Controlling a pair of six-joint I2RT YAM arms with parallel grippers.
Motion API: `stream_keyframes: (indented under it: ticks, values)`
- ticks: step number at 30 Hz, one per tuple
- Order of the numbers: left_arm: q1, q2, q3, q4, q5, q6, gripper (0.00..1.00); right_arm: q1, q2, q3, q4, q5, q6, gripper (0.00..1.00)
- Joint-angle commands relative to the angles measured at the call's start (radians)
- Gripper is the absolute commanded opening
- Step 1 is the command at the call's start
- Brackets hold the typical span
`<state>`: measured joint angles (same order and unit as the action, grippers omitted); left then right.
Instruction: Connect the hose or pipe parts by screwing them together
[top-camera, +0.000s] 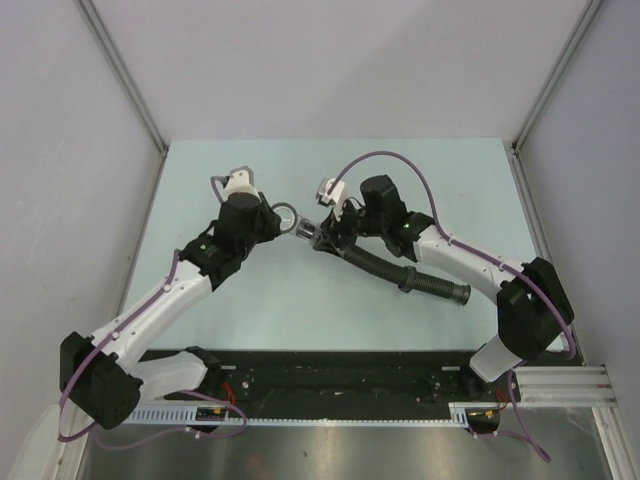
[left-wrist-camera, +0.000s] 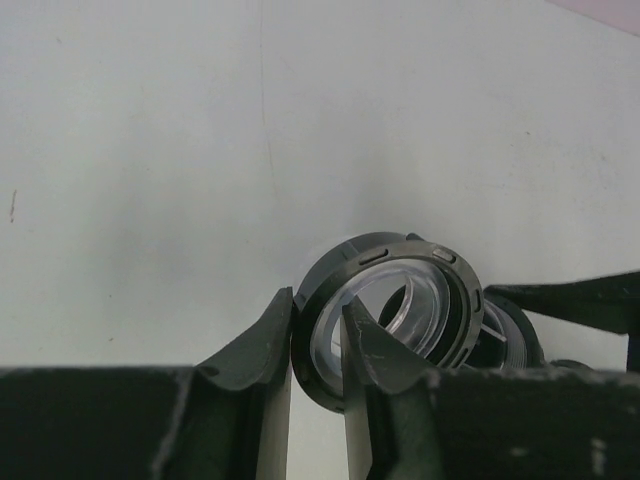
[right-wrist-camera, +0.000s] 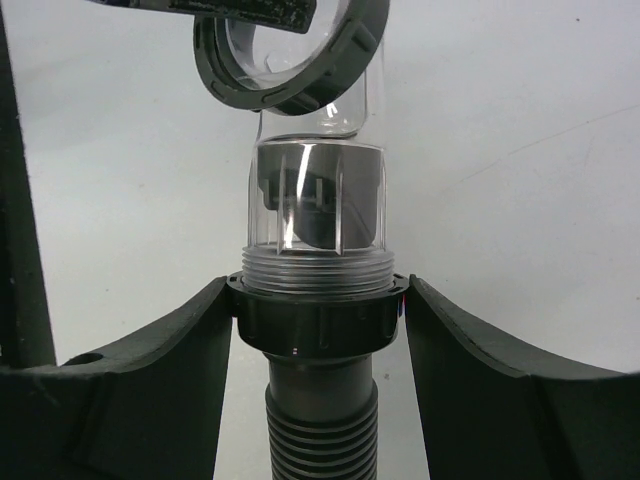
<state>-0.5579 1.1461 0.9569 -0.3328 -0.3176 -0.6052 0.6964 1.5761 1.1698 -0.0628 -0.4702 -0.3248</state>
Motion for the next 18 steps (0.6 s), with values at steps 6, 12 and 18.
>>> stream_keyframes:
  ticks: [6,12,18]
  values:
    - [0.007,-0.173,-0.205,0.378,0.284,0.117,0.01,-0.135,-0.054,0.036,0.141,-0.379,0.102,0.0]
    - [0.052,-0.27,-0.403,0.722,0.402,0.163,0.0,-0.182,-0.041,0.036,0.167,-0.588,0.165,0.0]
    - [0.076,-0.246,-0.494,0.981,0.527,0.277,0.01,-0.189,-0.022,0.034,0.205,-0.735,0.245,0.0]
